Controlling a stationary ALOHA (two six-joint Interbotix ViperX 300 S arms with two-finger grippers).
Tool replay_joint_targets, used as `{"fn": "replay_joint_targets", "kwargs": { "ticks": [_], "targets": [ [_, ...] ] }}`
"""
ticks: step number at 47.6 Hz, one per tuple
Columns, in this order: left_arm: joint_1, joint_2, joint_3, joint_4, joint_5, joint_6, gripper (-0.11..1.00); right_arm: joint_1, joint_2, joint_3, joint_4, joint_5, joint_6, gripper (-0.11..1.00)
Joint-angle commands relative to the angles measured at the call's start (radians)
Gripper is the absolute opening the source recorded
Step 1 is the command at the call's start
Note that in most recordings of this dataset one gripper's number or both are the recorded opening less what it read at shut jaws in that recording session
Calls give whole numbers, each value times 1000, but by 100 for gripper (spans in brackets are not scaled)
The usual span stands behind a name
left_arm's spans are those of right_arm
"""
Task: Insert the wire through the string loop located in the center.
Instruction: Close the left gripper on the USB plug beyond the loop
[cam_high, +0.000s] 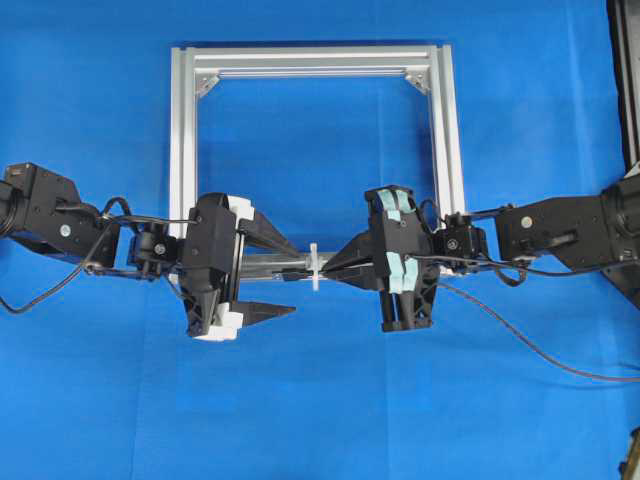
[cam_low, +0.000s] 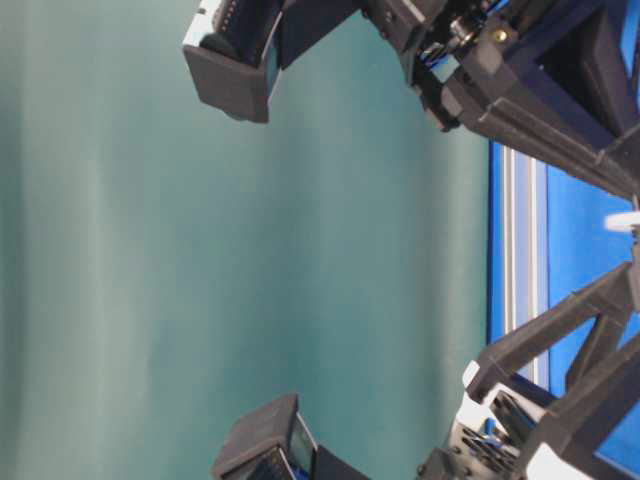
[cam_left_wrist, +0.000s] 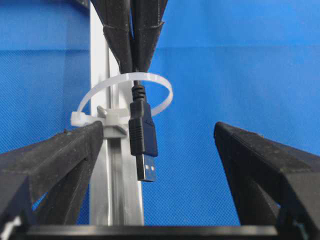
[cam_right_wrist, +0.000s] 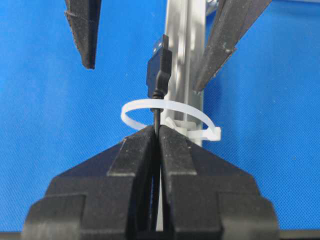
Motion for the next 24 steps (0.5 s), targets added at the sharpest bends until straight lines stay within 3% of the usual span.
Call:
{"fn": "replay_joint_targets", "kwargs": {
  "ticks": [1, 4, 10, 14, 24],
  "targets": [
    [-5, -15, -20, -2, -3, 0, 81, 0, -11, -11, -3, -6, -2, -3],
    [-3, -14, -23, -3, -3, -2, 69, 0, -11, -11, 0, -6, -2, -3],
    [-5, -12, -34, -3, -2, -2, 30, 0, -11, -11, 0, -6, -2, -3],
    [-5, -9, -40, -5, 3, -11, 10, -2, -9, -11, -3, -6, -2, -3],
    [0, -9, -44, -5, 41, -55, 9, -2, -11, -12, -5, 5, -3, -3]
  ]
}}
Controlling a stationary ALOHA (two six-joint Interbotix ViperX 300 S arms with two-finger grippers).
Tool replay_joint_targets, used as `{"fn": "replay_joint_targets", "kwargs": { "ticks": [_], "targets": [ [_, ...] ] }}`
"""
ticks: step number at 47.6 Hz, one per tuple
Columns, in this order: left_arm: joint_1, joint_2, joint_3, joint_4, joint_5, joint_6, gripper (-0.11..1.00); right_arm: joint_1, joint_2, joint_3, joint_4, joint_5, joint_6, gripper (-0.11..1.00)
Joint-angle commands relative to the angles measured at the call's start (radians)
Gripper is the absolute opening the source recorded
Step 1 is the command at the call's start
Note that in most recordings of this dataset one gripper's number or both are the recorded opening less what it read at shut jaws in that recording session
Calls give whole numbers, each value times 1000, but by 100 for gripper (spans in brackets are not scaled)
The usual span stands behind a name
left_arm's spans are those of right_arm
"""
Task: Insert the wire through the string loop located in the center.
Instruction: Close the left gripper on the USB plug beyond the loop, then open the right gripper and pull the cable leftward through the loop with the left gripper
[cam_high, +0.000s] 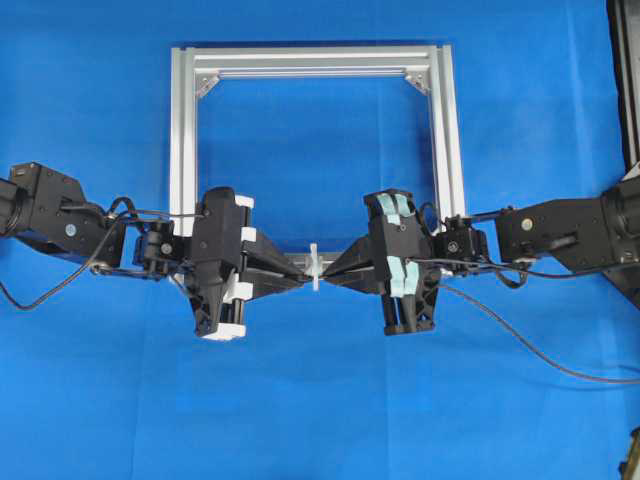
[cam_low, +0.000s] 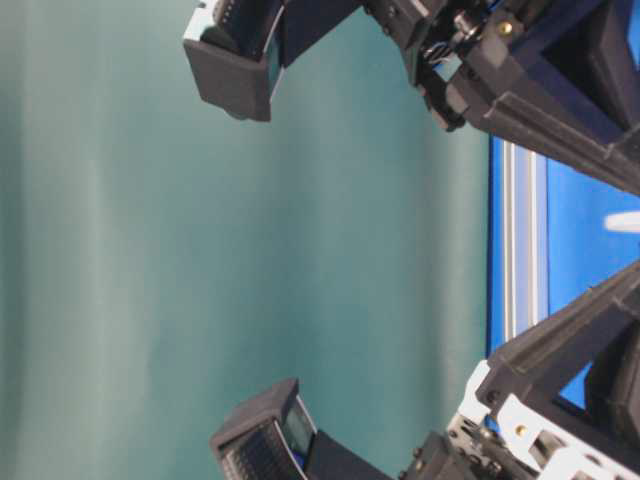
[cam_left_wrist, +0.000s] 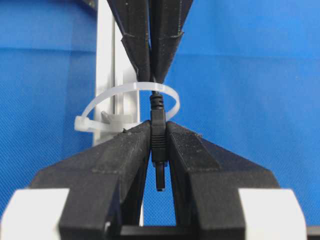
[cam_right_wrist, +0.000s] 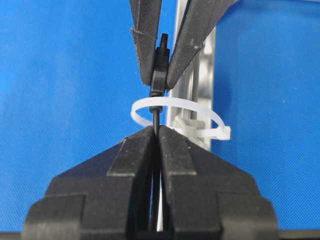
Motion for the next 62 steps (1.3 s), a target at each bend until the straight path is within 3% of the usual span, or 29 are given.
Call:
{"fn": "replay_joint_targets", "kwargs": {
  "ticks": [1, 19, 24, 35, 38, 43, 62],
  "targets": [
    [-3, -12, -17, 2, 5, -3, 9, -3, -11, -12, -2, -2, 2, -3],
    [-3, -20, -12, 5, 6, 3, 9, -5, -9, -15, 0, 8, 6, 0],
    [-3, -25, -8, 6, 5, 5, 9, -3, -11, -17, 5, 11, 9, 17],
    [-3, -48, 21, 5, 5, 6, 9, -3, -23, -12, 6, 12, 8, 83],
    [-3, -72, 49, 5, 6, 6, 9, -5, -32, -8, 5, 15, 8, 93],
    [-3, -120, 103, 6, 6, 8, 9, -3, -52, -2, 5, 26, 8, 88],
    [-3, -400, 391, 5, 6, -6, 9, -3, -66, 0, 3, 38, 6, 89]
  ]
}}
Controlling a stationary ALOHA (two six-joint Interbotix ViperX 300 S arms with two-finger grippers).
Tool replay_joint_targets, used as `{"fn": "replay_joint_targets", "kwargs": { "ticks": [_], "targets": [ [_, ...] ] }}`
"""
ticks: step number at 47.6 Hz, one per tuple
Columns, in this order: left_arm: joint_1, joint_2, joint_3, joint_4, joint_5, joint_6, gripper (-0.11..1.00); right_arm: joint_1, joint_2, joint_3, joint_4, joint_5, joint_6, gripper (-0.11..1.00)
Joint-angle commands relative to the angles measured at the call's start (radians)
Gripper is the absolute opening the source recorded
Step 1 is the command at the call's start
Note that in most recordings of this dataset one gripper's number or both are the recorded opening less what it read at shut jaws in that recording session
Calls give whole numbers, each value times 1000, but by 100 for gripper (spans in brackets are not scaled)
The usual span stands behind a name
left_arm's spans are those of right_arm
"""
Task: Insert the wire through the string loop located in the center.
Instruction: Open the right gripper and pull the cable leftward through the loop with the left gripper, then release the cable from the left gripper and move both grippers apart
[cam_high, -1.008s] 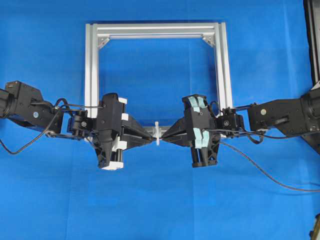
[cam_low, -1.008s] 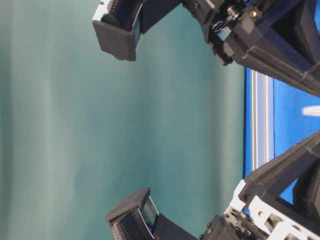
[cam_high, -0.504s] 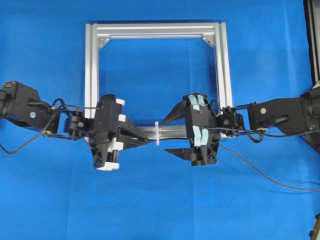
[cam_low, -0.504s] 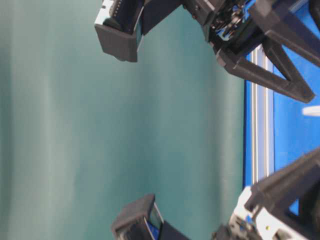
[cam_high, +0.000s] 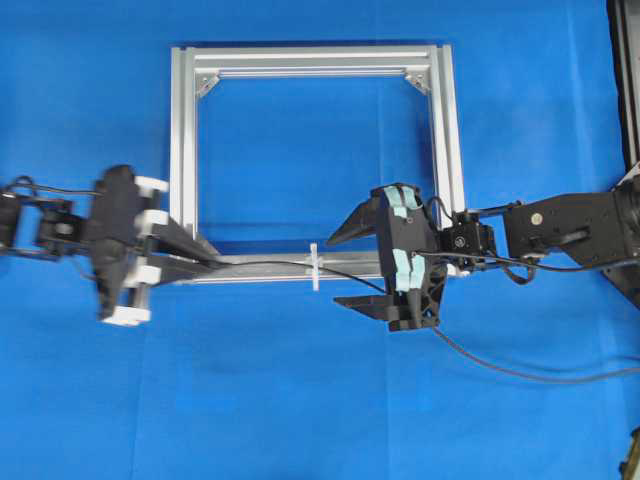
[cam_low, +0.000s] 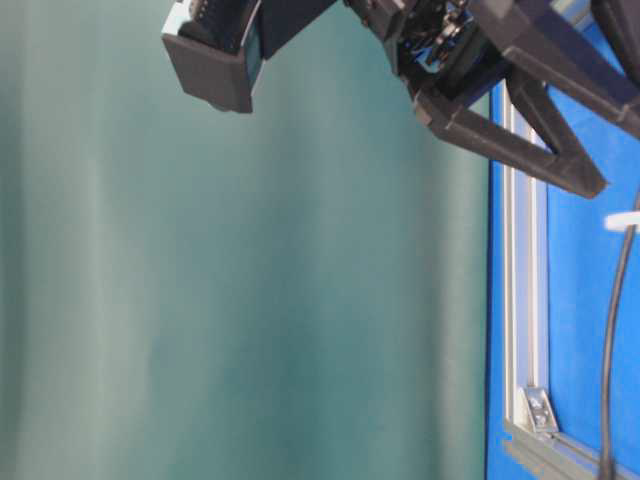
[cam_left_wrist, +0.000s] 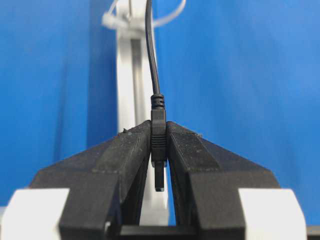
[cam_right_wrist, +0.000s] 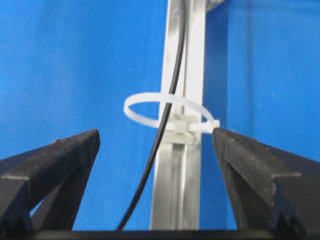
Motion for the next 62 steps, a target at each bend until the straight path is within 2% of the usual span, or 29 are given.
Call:
{"fn": "replay_joint_targets", "kwargs": {
  "ticks": [1, 6, 12, 22, 33, 36, 44, 48, 62],
  "targets": [
    [0, -78, 51, 5, -5, 0, 9, 0, -25, -9, 0, -3, -2, 89],
    [0, -147, 114, 3, -5, 2, 9, 0, -26, -14, 0, 0, -2, 89],
    [0, -184, 146, 8, 20, 23, 9, -2, -26, -15, 0, 8, -2, 89],
    [0, -167, 124, 15, 176, 48, 9, 0, -32, -18, 0, 8, -3, 89],
    [0, -156, 112, 15, 178, 46, 10, 0, -38, -20, 0, 9, -2, 89],
    [0, -156, 112, 14, 178, 35, 21, 0, -38, -20, 0, 9, -2, 89],
    [2, -160, 115, 14, 178, 34, 70, -2, -40, -21, 0, 11, -2, 89],
    [0, -163, 115, 14, 178, 34, 87, -2, -41, -20, 0, 11, -2, 89],
    [2, -215, 97, 14, 186, 37, 86, -2, -64, -25, 0, 40, -2, 89]
  ]
}}
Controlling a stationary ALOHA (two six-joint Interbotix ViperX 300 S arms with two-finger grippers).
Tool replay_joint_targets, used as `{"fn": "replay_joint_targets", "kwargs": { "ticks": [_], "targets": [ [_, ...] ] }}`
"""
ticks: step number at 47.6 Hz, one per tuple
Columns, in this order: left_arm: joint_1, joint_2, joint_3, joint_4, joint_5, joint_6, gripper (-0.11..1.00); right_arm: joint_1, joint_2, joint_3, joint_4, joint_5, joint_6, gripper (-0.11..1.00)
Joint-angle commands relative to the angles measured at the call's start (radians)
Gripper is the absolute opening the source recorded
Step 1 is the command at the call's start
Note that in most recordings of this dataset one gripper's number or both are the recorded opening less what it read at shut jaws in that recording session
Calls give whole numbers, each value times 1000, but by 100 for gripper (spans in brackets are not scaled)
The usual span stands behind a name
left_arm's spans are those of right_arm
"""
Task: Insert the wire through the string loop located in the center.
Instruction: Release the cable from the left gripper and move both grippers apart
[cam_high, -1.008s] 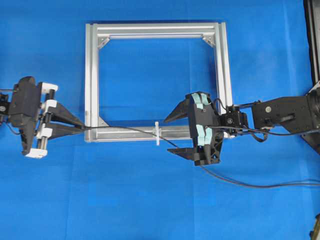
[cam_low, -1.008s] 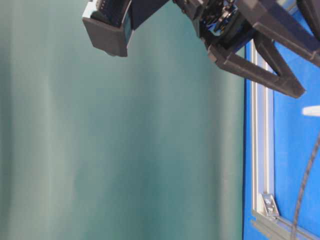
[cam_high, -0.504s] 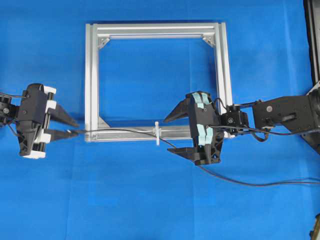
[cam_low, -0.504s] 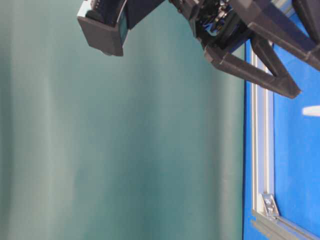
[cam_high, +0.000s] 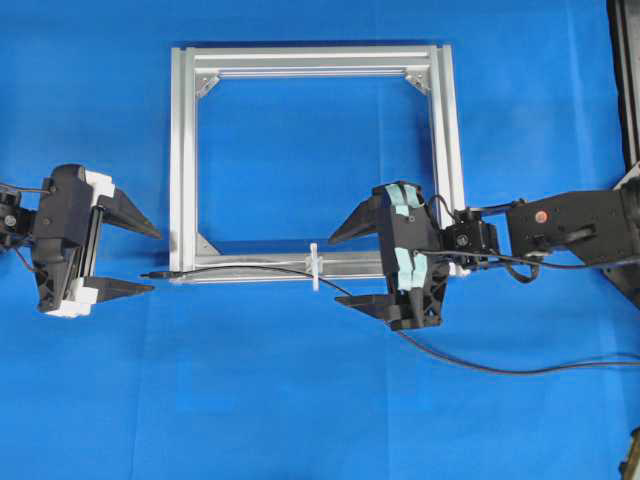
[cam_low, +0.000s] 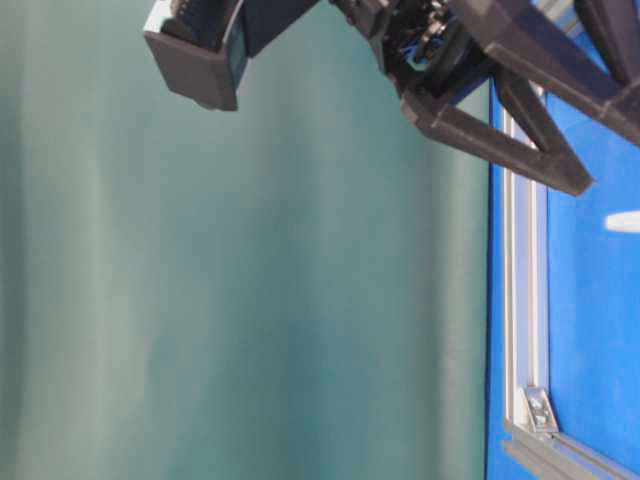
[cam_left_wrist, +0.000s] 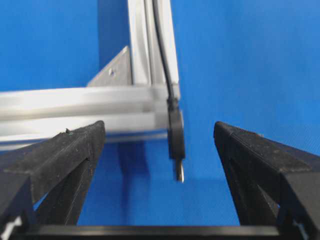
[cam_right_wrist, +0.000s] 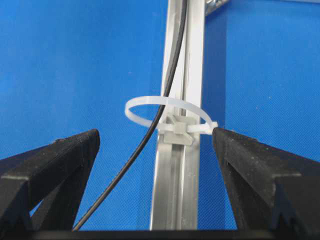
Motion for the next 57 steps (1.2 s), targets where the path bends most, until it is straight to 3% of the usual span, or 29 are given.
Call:
{"fn": "replay_joint_targets", "kwargs": {
  "ticks": [1, 22, 57],
  "targets": [
    [0, -35, -28, 2, 0, 5, 86, 2, -41, -23, 0, 12, 0, 89],
    [5, -172, -89, 2, 66, 11, 86, -9, -179, -28, -6, 124, -9, 89],
    [6, -178, -94, 2, 78, 9, 85, -25, -212, -23, -18, 137, -11, 89]
  ]
}}
